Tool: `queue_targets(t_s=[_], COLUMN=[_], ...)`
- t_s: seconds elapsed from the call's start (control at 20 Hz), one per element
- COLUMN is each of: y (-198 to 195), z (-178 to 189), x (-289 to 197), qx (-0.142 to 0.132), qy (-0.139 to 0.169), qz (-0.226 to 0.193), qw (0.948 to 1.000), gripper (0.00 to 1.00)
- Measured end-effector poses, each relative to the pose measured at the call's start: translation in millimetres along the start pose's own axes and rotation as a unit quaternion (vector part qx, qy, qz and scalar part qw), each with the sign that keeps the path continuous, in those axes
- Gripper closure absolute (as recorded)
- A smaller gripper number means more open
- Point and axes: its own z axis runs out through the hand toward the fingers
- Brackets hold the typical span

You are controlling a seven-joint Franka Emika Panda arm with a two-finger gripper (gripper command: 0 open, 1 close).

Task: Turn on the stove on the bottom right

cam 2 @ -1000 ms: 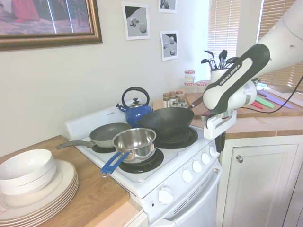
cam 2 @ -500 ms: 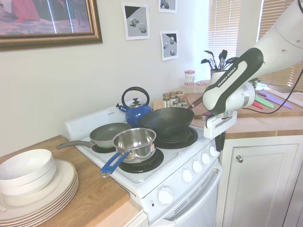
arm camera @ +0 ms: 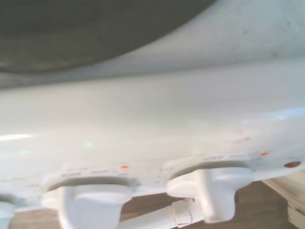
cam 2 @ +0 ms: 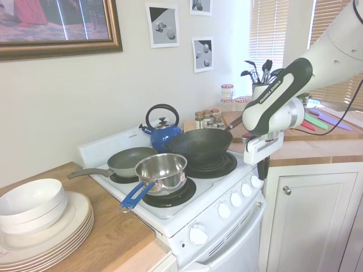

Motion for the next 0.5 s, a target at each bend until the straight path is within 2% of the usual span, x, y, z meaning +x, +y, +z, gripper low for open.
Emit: queue_targets(t_s=[0.5], y=[-2.9], z=[5.0], x=[18.4], qx=[0.000], qy=[-0.001], qz=[0.006], qw=[1.0000], gripper=[1.00])
